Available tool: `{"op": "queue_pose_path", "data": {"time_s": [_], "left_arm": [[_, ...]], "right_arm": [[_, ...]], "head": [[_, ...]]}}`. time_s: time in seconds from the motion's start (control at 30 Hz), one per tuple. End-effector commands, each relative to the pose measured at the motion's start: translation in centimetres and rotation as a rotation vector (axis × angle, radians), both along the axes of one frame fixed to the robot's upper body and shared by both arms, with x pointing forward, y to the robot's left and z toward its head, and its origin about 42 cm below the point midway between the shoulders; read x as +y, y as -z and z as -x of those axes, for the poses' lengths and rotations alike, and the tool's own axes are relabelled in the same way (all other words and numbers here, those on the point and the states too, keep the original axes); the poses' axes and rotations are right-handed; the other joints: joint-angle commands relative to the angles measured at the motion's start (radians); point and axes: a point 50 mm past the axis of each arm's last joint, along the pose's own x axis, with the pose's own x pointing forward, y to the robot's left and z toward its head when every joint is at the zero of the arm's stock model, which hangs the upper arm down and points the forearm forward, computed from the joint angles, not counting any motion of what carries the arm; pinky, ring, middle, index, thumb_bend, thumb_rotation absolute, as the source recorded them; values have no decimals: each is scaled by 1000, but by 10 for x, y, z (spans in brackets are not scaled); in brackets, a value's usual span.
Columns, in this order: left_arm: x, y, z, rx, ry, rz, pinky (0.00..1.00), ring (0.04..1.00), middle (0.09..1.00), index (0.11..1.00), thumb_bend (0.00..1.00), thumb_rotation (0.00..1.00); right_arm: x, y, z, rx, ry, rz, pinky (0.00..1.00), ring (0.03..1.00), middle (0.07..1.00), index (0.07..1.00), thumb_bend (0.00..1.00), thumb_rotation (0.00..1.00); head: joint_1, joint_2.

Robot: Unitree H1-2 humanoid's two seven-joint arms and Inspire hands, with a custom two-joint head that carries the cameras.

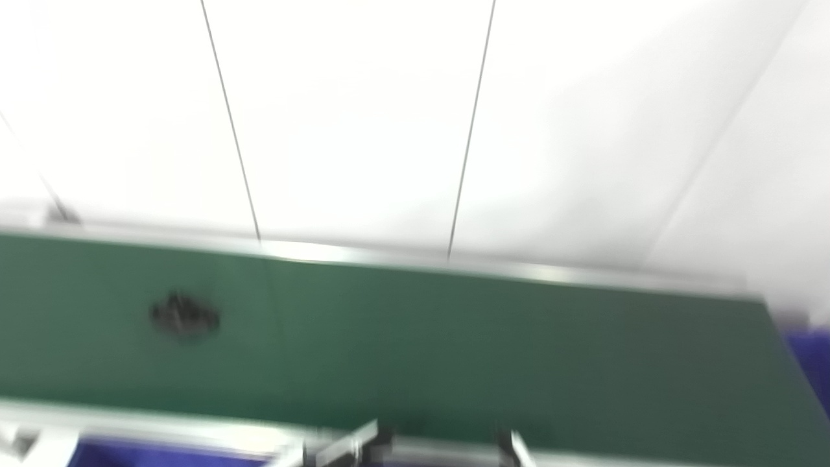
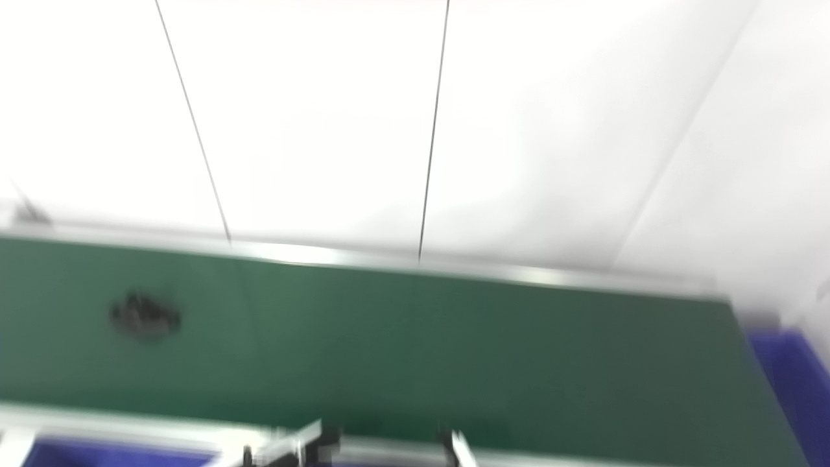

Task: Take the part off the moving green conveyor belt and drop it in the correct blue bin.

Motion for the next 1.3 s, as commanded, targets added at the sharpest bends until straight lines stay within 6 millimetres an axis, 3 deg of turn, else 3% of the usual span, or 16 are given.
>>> {"op": "queue_pose_path", "data": {"time_s": [0.0, 0.23, 0.4, 0.47, 0.5, 0.7, 0.8, 1.1, 1.27], "left_arm": [[-2, -8, -4, -66, -3, 26, 922, 982, 1000, 979, 432, 614], [-3, -10, -3, -56, -3, 24, 916, 982, 1000, 972, 434, 617], [-4, -13, -4, -57, -3, 25, 915, 992, 1000, 976, 438, 614], [-5, -14, -5, -56, -3, 24, 914, 994, 1000, 978, 442, 615], [-6, -16, -5, -58, -3, 24, 914, 995, 1000, 979, 444, 617], [-6, -24, -7, -68, -1, 28, 937, 1000, 1000, 998, 435, 588], [-6, -26, -8, -73, 1, 28, 951, 1000, 1000, 1000, 449, 548], [-8, -27, -7, -80, -3, 42, 962, 1000, 1000, 1000, 468, 442], [-7, -31, -8, -79, -3, 34, 963, 1000, 1000, 1000, 472, 438]], "right_arm": [[1, -11, -1, -67, -16, -40, 830, 939, 979, 958, 312, 753], [2, -12, -5, -89, -24, -39, 830, 946, 987, 964, 292, 755], [0, -21, -9, -114, -14, -40, 824, 935, 973, 953, 298, 754], [-1, -26, -13, -129, -17, -47, 828, 935, 971, 952, 289, 741], [-2, -29, -15, -137, -20, -52, 831, 935, 971, 951, 285, 733], [0, -48, -26, -171, -19, -42, 818, 919, 960, 941, 269, 768], [1, -58, -35, -196, -16, -53, 814, 900, 931, 920, 297, 837], [-3, -84, -66, -307, -47, -27, 813, 871, 895, 889, 309, 838], [-3, -97, -81, -345, -54, 30, 797, 863, 891, 881, 338, 858]], "head": [[0, 4], [-9, 21], [-9, 55], [-6, 75], [3, 118], [0, 183], [-1, 188], [-1, 191], [-3, 221]]}}
